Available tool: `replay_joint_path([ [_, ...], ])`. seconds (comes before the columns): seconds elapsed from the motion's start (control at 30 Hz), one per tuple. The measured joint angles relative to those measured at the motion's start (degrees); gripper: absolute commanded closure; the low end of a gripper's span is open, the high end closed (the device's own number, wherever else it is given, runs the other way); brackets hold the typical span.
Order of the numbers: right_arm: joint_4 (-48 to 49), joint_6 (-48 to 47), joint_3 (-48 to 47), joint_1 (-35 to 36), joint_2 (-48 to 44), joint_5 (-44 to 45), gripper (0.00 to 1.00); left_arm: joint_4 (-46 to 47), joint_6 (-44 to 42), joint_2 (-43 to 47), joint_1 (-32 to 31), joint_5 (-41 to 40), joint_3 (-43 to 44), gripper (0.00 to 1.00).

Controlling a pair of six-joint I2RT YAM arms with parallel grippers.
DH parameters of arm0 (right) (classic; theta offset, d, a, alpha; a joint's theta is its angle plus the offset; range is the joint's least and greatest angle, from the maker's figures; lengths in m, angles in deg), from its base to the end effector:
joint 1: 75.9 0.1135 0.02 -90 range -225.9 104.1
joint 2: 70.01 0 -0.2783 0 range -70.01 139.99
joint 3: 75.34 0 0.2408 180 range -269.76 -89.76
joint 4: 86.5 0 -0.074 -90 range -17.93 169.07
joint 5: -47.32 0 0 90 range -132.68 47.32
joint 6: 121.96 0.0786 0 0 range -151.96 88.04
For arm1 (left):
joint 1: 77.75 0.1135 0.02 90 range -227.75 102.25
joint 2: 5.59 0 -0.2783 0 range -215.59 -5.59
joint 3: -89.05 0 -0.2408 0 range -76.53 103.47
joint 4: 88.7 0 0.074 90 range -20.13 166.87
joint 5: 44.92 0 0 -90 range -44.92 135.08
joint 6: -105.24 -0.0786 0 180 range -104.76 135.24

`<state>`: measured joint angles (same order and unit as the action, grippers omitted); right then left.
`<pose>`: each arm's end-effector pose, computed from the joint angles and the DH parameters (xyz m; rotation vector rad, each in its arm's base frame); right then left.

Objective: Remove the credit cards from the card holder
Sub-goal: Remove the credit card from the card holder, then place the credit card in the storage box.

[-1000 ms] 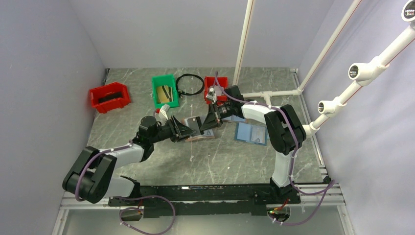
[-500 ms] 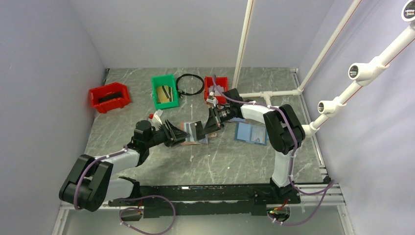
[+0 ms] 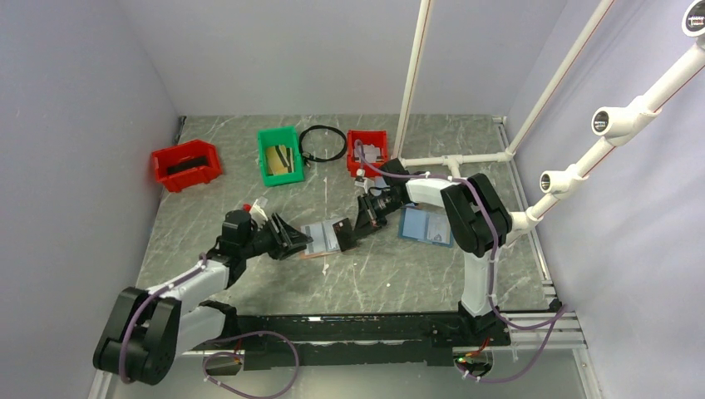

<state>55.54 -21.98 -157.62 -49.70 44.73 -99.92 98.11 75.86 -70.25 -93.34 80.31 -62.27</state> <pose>0.3106 0.2265 0.1272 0.6348 -2.6464 -1.5506 0.1963 -0.1018 0.1562 -0.4794 2.2639 -1.3925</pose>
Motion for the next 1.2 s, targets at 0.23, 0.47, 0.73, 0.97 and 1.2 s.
replay_joint_path([
  [0.23,-0.5,-2.8,0.0,0.0,-1.1,-0.8,1.0,-15.9,-5.5,9.6,1.9,-4.6,3.6,0.07],
  [0.47,-2.6,-7.2,-2.0,0.6,-3.7,-6.4,1.0,-26.8,-7.2,18.3,3.6,-9.6,11.0,0.01],
  [0.73,-3.7,-11.4,-2.3,1.2,-6.5,-14.5,1.0,-25.0,-5.4,11.3,5.4,-1.5,18.2,0.03],
  [0.97,-3.6,-11.9,-2.3,1.3,-7.9,-18.2,1.0,-29.8,-6.6,4.0,5.4,2.6,28.7,0.05],
  [1.2,-2.6,-11.1,-2.3,1.3,-8.0,-20.3,1.0,-30.9,-8.0,3.2,5.3,5.8,30.7,0.06],
])
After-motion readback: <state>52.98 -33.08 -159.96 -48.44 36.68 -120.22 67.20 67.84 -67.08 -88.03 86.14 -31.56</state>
